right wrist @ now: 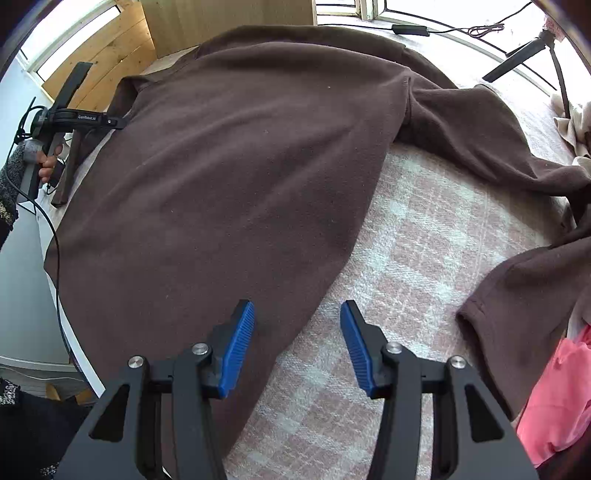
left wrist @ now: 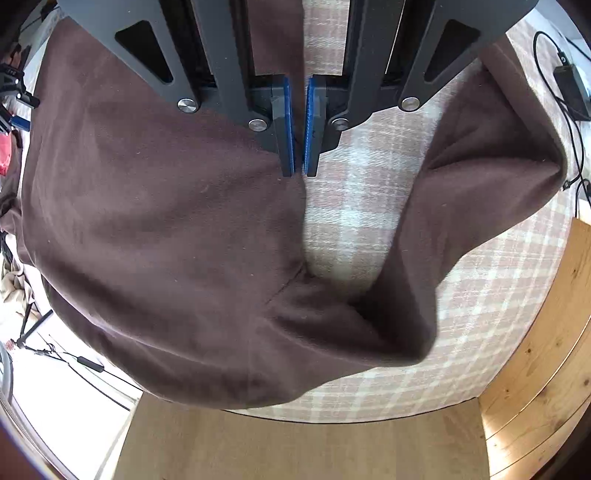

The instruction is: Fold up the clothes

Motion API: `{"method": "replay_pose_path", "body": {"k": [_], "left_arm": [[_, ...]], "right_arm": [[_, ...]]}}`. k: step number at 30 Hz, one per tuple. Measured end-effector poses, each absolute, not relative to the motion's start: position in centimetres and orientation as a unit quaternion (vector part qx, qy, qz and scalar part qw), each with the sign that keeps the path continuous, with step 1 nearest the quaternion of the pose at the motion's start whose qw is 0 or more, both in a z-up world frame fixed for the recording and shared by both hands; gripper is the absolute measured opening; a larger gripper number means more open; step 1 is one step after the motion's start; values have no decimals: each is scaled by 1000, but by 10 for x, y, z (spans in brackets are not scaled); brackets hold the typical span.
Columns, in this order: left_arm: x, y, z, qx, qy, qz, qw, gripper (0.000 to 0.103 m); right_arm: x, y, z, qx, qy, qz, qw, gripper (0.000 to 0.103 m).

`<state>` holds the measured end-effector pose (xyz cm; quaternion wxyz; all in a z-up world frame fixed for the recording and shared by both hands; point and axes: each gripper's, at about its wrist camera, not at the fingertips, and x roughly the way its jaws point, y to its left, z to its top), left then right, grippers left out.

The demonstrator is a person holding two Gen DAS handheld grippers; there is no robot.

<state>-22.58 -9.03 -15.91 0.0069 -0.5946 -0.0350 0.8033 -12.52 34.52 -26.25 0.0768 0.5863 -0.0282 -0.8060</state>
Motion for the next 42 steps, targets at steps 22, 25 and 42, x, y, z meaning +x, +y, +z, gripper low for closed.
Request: {"method": "replay_pose_path", "body": {"k": [22, 25, 42], "left_arm": [[10, -111, -164, -660, -102, 733, 126, 3], [15, -112, -162, -656, -98, 736, 133, 3], [17, -111, -112, -625, -72, 767, 130, 2]], "right_arm": [[-10, 320, -260, 611, -154, -774, 59, 49], [-5, 314, -261, 613, -152, -773, 62, 49], [1, 299, -203, 562, -152, -806, 103, 5]]}}
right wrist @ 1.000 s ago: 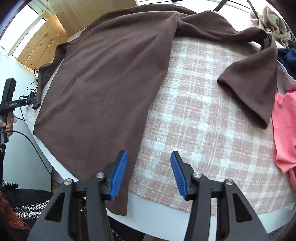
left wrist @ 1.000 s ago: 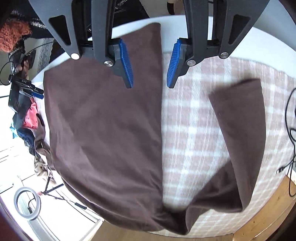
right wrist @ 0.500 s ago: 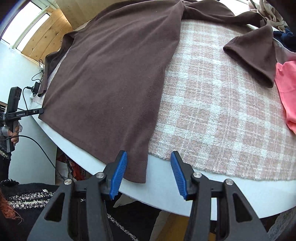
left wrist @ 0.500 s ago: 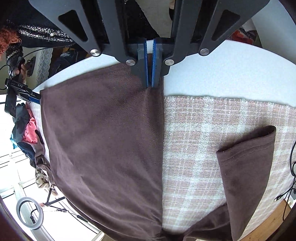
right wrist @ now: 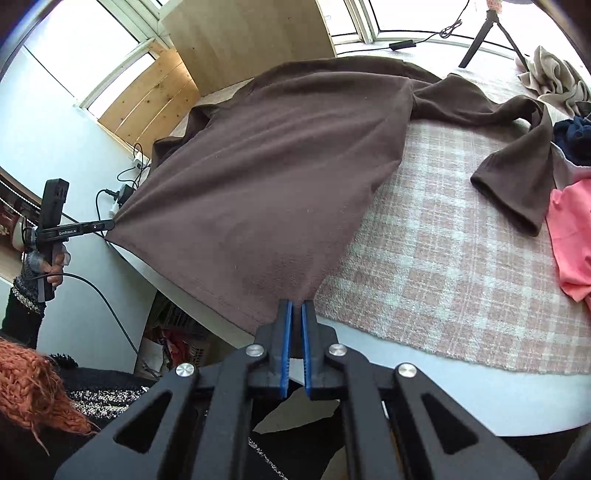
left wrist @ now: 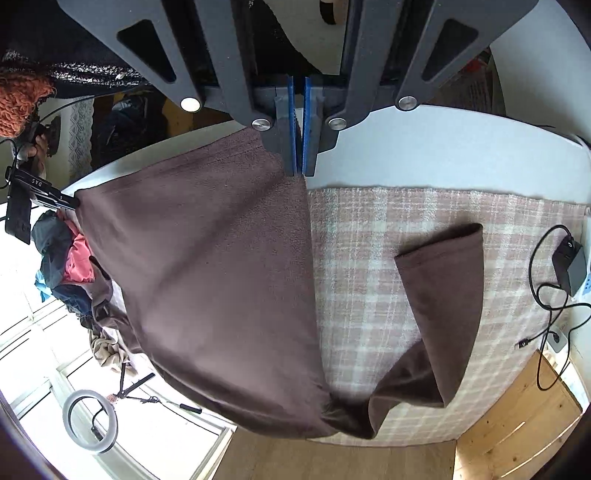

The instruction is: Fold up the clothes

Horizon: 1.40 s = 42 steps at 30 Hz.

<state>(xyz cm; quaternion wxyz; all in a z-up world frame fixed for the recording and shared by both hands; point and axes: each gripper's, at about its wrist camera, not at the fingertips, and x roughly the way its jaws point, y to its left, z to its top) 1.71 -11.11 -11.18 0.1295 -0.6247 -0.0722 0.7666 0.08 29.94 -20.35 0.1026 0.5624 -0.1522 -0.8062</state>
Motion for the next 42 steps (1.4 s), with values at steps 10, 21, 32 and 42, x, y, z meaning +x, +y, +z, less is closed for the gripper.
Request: {"method": "replay_pose_path", "body": {"k": [10, 21, 32, 42], "left_arm": [[17, -114, -46, -583, -60, 796, 153, 2], [21, -115, -144, -668, -72, 730, 128, 5], [-18, -121, -131, -632, -93, 759, 126, 15], [-87, -82, -154, -639, -42, 757, 127, 19]], "right_arm": [[8, 330, -121, 522, -130, -838, 90, 3], [9, 314, -236, 651, -73, -754, 57, 4], [-56, 371, -186, 538, -110, -836, 9, 34], [-215, 445, -225, 498, -233, -836, -4, 38]]}}
